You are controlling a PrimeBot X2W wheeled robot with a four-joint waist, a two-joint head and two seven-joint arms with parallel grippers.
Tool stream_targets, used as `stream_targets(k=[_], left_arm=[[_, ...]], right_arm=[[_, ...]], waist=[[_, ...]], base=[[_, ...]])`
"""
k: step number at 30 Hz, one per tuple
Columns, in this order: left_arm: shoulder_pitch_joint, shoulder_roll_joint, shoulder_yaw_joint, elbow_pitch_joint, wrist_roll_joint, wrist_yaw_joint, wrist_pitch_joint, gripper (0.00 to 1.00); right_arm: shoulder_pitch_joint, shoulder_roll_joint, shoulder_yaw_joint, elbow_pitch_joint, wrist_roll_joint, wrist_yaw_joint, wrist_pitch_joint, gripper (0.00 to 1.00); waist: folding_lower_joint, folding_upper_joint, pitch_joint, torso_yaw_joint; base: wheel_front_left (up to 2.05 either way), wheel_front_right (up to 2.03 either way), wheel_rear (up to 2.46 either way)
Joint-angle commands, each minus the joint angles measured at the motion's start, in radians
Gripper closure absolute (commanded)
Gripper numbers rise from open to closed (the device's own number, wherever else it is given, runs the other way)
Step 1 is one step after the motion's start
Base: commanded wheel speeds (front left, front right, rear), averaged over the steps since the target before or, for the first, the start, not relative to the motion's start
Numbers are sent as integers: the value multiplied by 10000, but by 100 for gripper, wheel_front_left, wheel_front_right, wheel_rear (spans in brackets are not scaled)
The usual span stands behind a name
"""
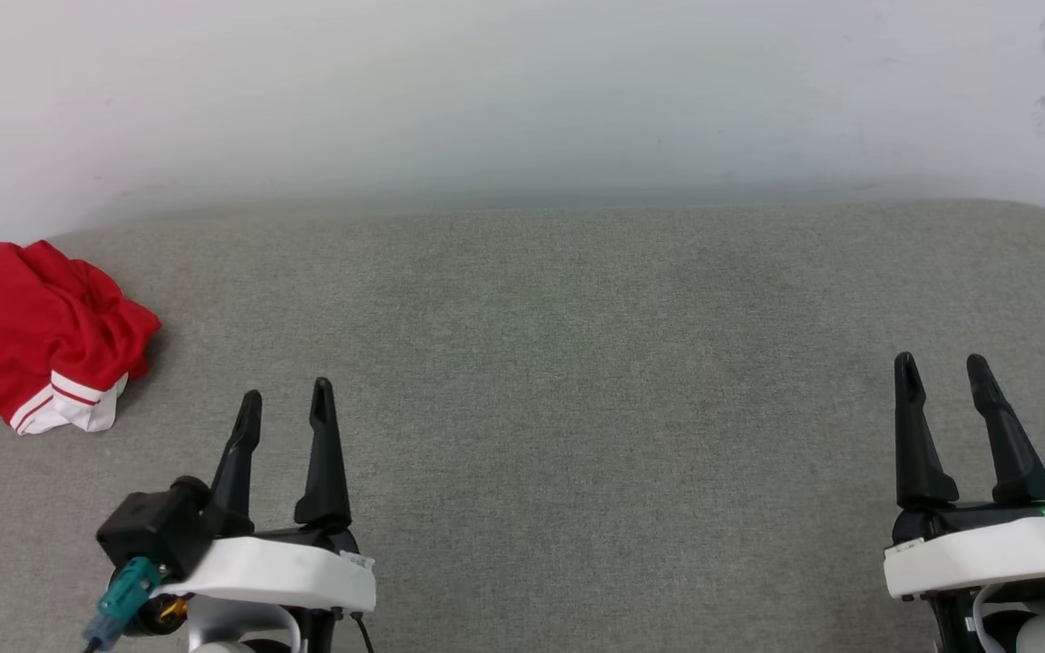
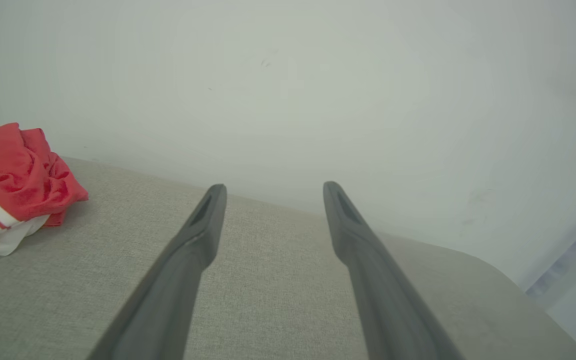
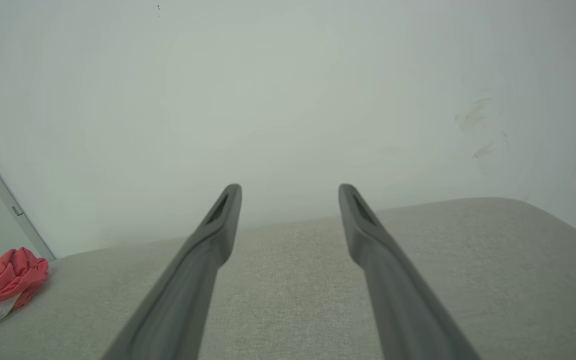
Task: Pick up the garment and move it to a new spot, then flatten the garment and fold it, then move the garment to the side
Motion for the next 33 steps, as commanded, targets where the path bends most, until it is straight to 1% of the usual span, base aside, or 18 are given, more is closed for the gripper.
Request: stream_targets(k=[1,8,10,11,14,19,23,27,30,33], left_arm=[[-80,123,-151,-149,249,162,-90,0],[-185,624,-1026,-178,969,1079,-265,0],[-194,772,-1297,-90,1130,1254,-321,0],[-98,795,-1411,105,1036,1245,-333,0],[-164,905,-1606,300,1205,1208,-417,0],[-211,966,-1822,428,1597,1224,-527,0],[-164,867,-1813,383,1753,1125,-615,0],[-11,643,-1464,194,1789,886,-698,0],[185,337,-1016,115,1703,489,-764,0],[376,-25,-431,268,1520,-237,-835,0]], right_arm=[[46,-18,-37,-115,-321,0,-98,0],[87,-17,-144,-113,-1220,0,-278,0],[98,-17,-155,-126,-1505,0,-321,0],[111,-17,-162,-115,-1639,0,-348,0],[153,-16,-141,-21,-2238,0,-416,0],[143,-16,-135,-62,-2752,-1,-540,0],[165,-16,-123,-151,-2992,-1,-627,0],[187,-15,-128,-226,-2690,-1,-711,0],[244,-15,-147,-186,-2195,-1,-771,0],[338,-14,-135,29,-1703,-1,-835,0]], waist=[[0,-1,4,2],[0,-1,35,4],[0,-1,42,-3],[0,-1,39,-6],[0,-1,54,-11],[0,-1,93,-12],[0,-1,109,-5],[0,-1,127,5],[0,-1,112,5],[0,-1,79,3]], base=[[0,0,0],[0,0,0],[0,0,0],[0,0,0],[0,0,0],[0,0,0],[0,0,0],[0,0,0],[0,0,0],[0,0,0]])
